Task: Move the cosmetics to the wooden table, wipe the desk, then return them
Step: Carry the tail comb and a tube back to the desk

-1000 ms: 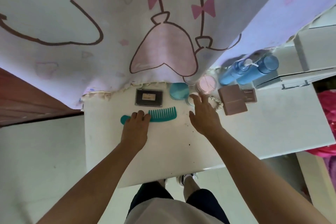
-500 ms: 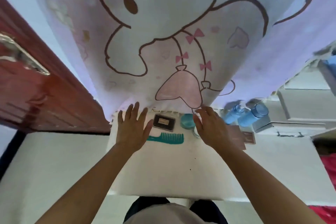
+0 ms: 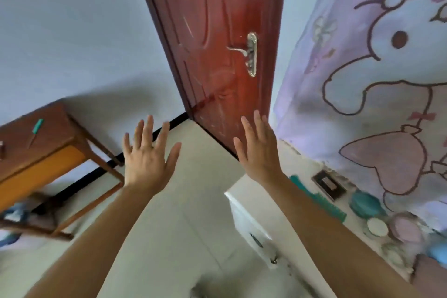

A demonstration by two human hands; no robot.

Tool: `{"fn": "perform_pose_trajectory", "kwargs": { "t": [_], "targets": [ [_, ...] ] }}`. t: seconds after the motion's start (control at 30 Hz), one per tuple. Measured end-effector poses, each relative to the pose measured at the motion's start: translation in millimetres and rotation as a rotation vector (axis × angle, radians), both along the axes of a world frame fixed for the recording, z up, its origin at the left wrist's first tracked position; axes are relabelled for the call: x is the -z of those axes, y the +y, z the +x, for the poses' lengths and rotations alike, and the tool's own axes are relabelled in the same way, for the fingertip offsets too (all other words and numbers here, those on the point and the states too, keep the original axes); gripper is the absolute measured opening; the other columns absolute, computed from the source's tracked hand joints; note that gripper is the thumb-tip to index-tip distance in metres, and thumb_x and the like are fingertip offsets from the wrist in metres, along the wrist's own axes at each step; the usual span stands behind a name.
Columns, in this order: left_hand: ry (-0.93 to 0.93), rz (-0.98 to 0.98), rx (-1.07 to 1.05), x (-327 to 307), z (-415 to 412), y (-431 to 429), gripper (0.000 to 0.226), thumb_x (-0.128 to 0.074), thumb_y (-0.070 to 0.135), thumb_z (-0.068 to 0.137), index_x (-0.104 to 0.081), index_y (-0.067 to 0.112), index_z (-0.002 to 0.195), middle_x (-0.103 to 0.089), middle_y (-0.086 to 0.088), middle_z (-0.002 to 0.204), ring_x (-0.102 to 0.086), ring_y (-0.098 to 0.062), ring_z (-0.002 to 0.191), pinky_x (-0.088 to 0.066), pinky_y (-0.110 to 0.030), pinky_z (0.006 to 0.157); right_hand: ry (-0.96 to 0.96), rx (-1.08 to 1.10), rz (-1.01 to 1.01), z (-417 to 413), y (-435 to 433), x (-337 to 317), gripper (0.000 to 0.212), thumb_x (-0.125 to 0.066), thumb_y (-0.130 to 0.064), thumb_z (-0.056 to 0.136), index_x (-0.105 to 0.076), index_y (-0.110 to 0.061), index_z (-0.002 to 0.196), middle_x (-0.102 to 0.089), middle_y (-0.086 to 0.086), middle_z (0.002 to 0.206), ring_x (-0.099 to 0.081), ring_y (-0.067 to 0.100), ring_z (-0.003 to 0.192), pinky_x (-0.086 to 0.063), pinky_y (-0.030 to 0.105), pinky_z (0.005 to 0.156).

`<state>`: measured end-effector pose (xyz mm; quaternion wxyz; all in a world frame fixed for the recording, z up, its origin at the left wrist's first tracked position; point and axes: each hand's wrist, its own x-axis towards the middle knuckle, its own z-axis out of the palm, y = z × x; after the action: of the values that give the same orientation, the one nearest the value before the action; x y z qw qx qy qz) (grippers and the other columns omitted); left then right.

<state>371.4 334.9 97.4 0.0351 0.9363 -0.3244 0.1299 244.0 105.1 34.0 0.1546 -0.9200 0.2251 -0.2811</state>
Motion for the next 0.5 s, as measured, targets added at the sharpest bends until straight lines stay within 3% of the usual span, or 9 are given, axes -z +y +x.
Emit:
{"fn": "perform_pose_trajectory", "kwargs": {
  "t": [0.13, 0.33, 0.5],
  "targets": [
    [-0.059, -0.099, -0.17, -18.4, 48.0, 114.7, 0.064, -0.022, 0.059, 0.098, -0.033, 0.021, 0.149, -0.019, -0.017, 0.159, -0.015, -0.035, 0.147, -0.015, -0.061, 0.115, 0.039, -0.204, -0.097, 90.7, 87.2, -20.1, 0.059, -0.04, -0.045, 0.101, -0.032, -0.017, 0.152, -0.017, 0.016, 0.162, -0.017, 0.037, 0.148, -0.024, 0.051, 0.117],
    [-0.093, -0.096, -0.408, -20.5, 110.1, 300.3, 0.067, -0.017, 0.063, 0.097, -0.027, 0.024, 0.151, -0.011, -0.013, 0.162, -0.008, -0.032, 0.149, -0.011, -0.06, 0.116, 0.077, -0.446, -0.139, 220.6, 254.9, -43.5, 0.064, -0.039, -0.047, 0.101, -0.026, -0.016, 0.155, -0.009, 0.016, 0.163, -0.013, 0.038, 0.149, -0.022, 0.052, 0.118],
    [-0.127, -0.141, -0.531, -26.9, 151.3, 407.0, 0.065, -0.025, 0.059, 0.097, -0.032, 0.022, 0.149, -0.018, -0.016, 0.16, -0.016, -0.036, 0.147, -0.017, -0.062, 0.114, 0.097, -0.615, -0.135, 303.8, 373.7, -54.8, 0.065, -0.032, -0.05, 0.101, -0.016, -0.021, 0.157, -0.001, 0.012, 0.165, -0.006, 0.034, 0.151, -0.018, 0.049, 0.121]
  ]
}}
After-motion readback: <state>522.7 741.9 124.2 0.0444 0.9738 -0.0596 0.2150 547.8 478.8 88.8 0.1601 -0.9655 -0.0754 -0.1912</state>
